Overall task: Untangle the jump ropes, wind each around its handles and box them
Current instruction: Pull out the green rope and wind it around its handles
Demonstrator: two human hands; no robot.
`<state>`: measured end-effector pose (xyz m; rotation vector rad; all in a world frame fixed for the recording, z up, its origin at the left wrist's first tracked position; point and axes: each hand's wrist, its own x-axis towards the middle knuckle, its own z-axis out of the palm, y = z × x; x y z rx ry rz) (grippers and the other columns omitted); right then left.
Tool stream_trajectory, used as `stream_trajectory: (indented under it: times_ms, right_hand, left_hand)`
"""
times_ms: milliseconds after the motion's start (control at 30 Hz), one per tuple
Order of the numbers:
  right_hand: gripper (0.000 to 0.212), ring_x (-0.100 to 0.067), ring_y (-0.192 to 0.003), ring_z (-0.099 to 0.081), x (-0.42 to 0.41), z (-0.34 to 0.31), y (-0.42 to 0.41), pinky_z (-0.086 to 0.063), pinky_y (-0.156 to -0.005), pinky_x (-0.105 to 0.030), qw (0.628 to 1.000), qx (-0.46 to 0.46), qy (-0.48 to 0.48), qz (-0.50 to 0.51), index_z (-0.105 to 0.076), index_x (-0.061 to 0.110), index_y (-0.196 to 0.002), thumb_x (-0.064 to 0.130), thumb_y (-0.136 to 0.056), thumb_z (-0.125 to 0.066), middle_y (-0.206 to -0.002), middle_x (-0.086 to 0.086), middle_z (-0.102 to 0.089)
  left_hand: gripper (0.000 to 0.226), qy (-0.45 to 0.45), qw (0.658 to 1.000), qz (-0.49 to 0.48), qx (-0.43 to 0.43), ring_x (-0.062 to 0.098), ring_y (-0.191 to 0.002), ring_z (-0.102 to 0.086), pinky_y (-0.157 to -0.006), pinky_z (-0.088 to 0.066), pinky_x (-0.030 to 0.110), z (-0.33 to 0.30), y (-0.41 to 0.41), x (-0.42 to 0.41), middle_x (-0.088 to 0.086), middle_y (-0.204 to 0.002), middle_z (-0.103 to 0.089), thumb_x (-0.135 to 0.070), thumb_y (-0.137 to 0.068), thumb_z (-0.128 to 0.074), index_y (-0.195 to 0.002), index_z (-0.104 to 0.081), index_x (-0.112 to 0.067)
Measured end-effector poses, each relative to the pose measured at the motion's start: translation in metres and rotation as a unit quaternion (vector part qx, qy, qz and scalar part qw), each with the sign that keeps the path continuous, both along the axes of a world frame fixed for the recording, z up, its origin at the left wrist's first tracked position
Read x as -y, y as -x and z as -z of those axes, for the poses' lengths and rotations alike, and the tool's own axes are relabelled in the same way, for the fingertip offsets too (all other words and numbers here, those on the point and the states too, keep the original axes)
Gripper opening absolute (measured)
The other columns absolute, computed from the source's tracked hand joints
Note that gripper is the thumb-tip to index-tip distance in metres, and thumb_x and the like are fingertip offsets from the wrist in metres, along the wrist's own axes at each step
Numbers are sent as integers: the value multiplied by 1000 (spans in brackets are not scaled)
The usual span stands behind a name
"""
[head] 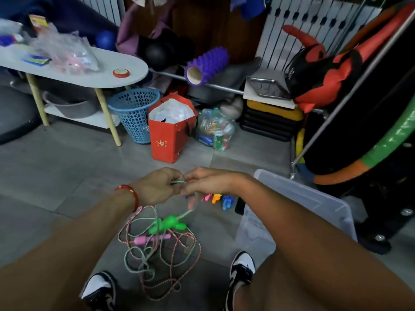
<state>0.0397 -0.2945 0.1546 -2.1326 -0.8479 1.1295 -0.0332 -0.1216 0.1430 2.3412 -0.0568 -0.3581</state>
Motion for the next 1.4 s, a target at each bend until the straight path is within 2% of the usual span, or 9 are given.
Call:
stream_trajectory:
  times_ms: [167, 333, 533, 733, 933, 1067, 1167, 1267, 1400]
  right_hand:
    - [32, -6, -48, -36, 3, -22, -8, -37, -51, -19, 995, 57, -84, 7, -71, 17, -86, 32, -105, -50, -56, 8, -39]
    - [35, -13, -56, -53, 41, -40, -26, -44, -67, -27, 991, 76, -108, 17, -70, 12, -67, 23, -96, -56, -62, -27, -51]
    - [37, -23, -92, -72, 19, -17, -7, -53, -96, -48, 999, -18, 1, -41, -66, 6, -114, 39, -98, -61, -98, -7, -77]
    - [45, -16, -53, -48, -9, -28, 1, -44, -58, -37, 992, 88, -66, -65, -66, 18, -77, 54, -99, -50, -57, -7, -52]
    - [49, -19, -55, -46, 44, -49, -32, -41, -65, -21, 983, 112, -144, 0, -63, 2, -55, 34, -91, -61, -58, -22, -56]
    - [43, -22, -71, -67, 46, -38, -30, -52, -73, -31, 993, 113, -12, -28, -79, 20, -81, 61, -82, -65, -78, -8, -73]
    - [43, -20, -83, -72, 22, -24, -11, -56, -78, -35, 997, 48, 4, -54, -71, 17, -104, 57, -88, -64, -86, 0, -77]
    - [43, -16, -57, -60, 5, -26, -1, -52, -61, -31, 991, 91, -82, -58, -70, 14, -88, 54, -93, -55, -61, 3, -64]
    - [44, -21, -54, -43, 20, -48, -11, -40, -60, -30, 976, 57, -212, 12, -68, 7, -72, 39, -98, -53, -60, -22, -44]
  left_hand:
    - [46, -83, 993, 18, -82, 11, -54, -57, -60, -46, 25, -9, 7, -44, 3, -57, -65, -50, -95, -60, -77, -66, -8]
    - [37, 20, 990, 15, -136, 11, -76, -63, -85, -51, 35, -3, 31, -101, 8, -76, -72, -42, -97, -62, -83, -65, -9]
    - [22, 87, 995, 31, -41, 7, -61, -56, -63, -47, 21, -25, 23, -55, -8, -71, -62, -25, -101, -59, -96, -68, -6]
    - [33, 42, 999, 9, -5, 10, -62, -57, -60, -47, 20, -24, 10, -42, 12, -72, -65, -41, -97, -60, -86, -68, -11]
    - [29, -87, 992, 62, -72, 0, -62, -55, -65, -43, 16, -6, 20, -74, -6, -72, -66, -32, -102, -56, -77, -60, -17]
    - [27, -80, 995, 50, 12, 10, -64, -57, -63, -44, 21, -11, 13, -63, 1, -68, -64, -27, -101, -57, -79, -57, -12]
    - [26, -59, 994, 64, 61, 2, -57, -51, -56, -40, 16, -19, 8, -36, -5, -62, -52, -30, -99, -61, -87, -62, -6]
    - [22, -57, 989, 40, 127, -4, -60, -51, -55, -35, 12, -21, 3, -28, -11, -66, -56, -37, -94, -67, -87, -67, -15]
    - [36, -14, 997, 20, 74, 7, -58, -48, -58, -43, 28, -17, 1, -52, 1, -66, -56, -40, -94, -66, -82, -61, -6]
